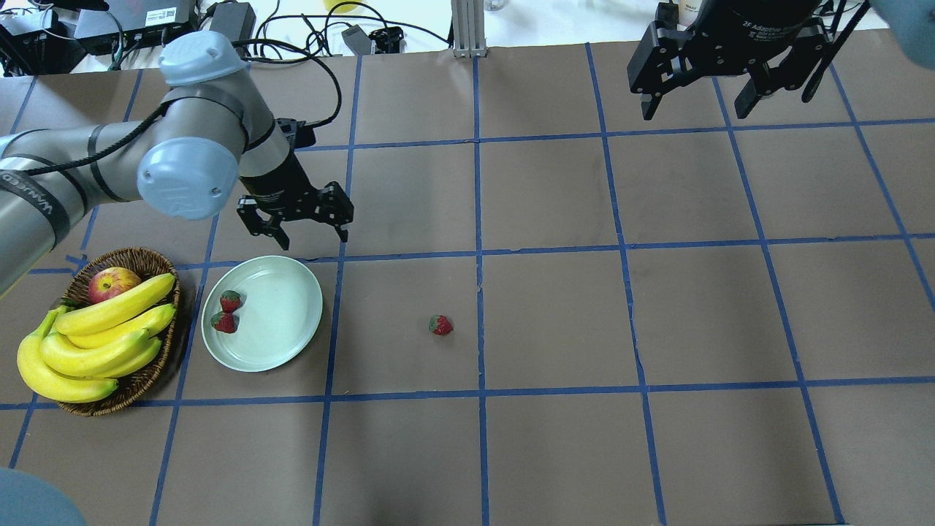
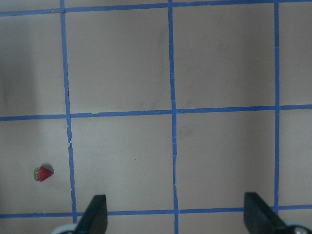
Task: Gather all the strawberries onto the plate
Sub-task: 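Move the left gripper to the last strawberry on the table and grasp it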
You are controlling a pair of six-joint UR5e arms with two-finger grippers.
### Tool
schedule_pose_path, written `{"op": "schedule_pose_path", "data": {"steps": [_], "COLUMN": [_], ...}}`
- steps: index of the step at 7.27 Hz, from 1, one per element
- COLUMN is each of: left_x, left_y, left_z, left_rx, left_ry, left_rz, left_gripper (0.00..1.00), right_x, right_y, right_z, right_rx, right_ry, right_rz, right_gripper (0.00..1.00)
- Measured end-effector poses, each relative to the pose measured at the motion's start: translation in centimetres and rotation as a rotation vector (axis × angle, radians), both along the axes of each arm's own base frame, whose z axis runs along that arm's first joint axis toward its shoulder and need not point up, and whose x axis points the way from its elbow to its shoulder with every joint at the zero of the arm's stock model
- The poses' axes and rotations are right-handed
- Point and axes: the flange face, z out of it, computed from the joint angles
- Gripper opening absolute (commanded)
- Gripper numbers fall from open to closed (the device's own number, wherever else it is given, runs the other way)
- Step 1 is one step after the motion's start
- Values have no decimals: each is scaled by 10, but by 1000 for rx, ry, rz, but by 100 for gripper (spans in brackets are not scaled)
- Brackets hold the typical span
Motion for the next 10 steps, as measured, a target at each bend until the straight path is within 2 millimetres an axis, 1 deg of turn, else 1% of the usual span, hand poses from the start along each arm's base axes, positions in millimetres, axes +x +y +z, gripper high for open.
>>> {"op": "schedule_pose_path", "data": {"steps": [1, 2, 3, 4, 5, 6, 7, 9, 10], "left_x": [-41, -74, -94, -105, -112, -118, -125, -131, -130], "left_y": [8, 20, 34, 48, 59, 69, 78, 87, 91], "left_z": [-4, -18, -37, -57, -71, -80, -84, -90, -95], "left_rx": [-18, -39, -61, -82, -91, -88, -81, -64, -53], "left_ry": [30, 47, 57, 64, 67, 64, 59, 51, 48], "left_rz": [-7, -32, -57, -76, -91, -105, -111, -103, -102], "left_gripper": [100, 100, 100, 100, 100, 96, 82, 82, 73], "right_x": [0, 0, 0, 1, 1, 1, 1, 0, -1], "right_y": [0, 0, 0, 1, 1, 0, 1, 1, 1], "right_z": [0, 0, 0, 0, 0, 0, 0, 0, 1], "right_rx": [1, 1, 1, 0, 0, 1, 1, 1, 0], "right_ry": [-1, -1, 0, 2, 3, 3, 2, 2, 3], "right_rz": [0, 0, 0, 2, 2, 2, 2, 0, 0], "right_gripper": [100, 100, 100, 100, 100, 100, 100, 100, 100]}}
